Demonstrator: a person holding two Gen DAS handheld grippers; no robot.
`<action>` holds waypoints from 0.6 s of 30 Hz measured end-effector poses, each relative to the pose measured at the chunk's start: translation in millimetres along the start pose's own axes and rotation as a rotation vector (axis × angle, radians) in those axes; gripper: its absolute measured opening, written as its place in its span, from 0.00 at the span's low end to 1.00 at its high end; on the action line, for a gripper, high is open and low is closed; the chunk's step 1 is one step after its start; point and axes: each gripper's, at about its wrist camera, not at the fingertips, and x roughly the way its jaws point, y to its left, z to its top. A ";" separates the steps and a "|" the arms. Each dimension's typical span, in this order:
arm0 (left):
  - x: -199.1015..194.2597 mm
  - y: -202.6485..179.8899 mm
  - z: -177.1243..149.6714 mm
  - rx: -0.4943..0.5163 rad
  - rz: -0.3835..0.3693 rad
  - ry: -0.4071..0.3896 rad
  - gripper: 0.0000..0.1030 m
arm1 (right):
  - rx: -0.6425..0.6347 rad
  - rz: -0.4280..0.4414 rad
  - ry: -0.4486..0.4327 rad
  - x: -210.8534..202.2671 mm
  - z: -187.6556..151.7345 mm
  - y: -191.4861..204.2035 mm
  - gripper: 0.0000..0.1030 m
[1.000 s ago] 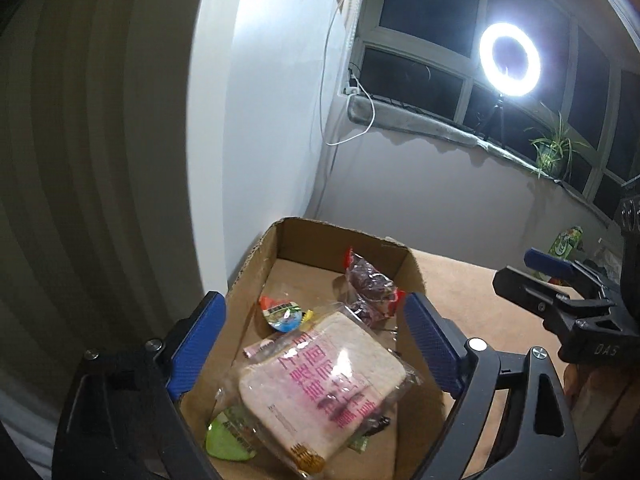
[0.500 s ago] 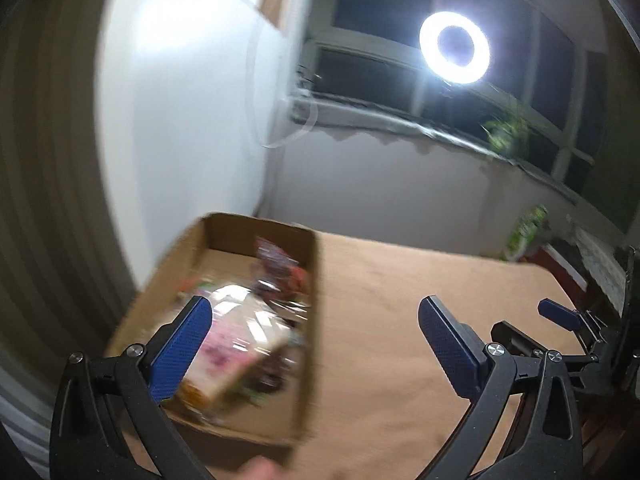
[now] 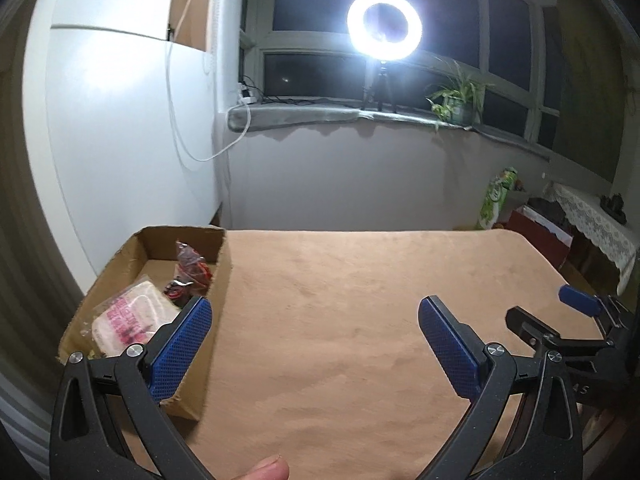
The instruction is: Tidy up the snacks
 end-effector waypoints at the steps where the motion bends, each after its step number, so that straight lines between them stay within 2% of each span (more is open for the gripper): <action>1: 0.0 -2.2 -0.5 0.005 -0.001 0.004 1.00 | 0.001 0.002 0.001 0.5 -0.1 -1.7 1.00; 9: 1.8 -19.3 -8.2 0.036 0.031 0.044 1.00 | -0.002 -0.003 0.015 7.9 -0.2 -6.2 1.00; 18: 6.5 -18.6 -16.4 0.015 0.006 0.093 1.00 | -0.030 -0.010 0.021 12.1 -0.6 -2.1 1.00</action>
